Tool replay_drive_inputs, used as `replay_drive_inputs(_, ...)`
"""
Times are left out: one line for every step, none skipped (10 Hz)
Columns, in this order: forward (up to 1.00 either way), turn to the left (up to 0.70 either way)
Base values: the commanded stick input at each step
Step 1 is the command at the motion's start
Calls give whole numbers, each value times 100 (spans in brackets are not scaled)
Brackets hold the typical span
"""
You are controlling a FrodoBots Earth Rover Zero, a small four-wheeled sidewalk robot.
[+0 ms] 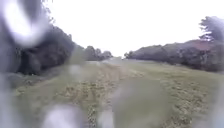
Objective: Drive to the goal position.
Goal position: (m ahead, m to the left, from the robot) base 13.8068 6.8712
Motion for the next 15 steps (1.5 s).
replay_drive_inputs(85, 0)
replay_drive_inputs(85, 0)
replay_drive_inputs(85, 0)
replay_drive_inputs(85, 0)
replay_drive_inputs(85, 0)
replay_drive_inputs(85, 0)
replay_drive_inputs(85, 0)
replay_drive_inputs(85, 0)
replay_drive_inputs(85, 0)
replay_drive_inputs(85, 0)
replay_drive_inputs(85, 0)
replay_drive_inputs(85, 0)
replay_drive_inputs(85, 0)
replay_drive_inputs(85, 0)
replay_drive_inputs(85, 0)
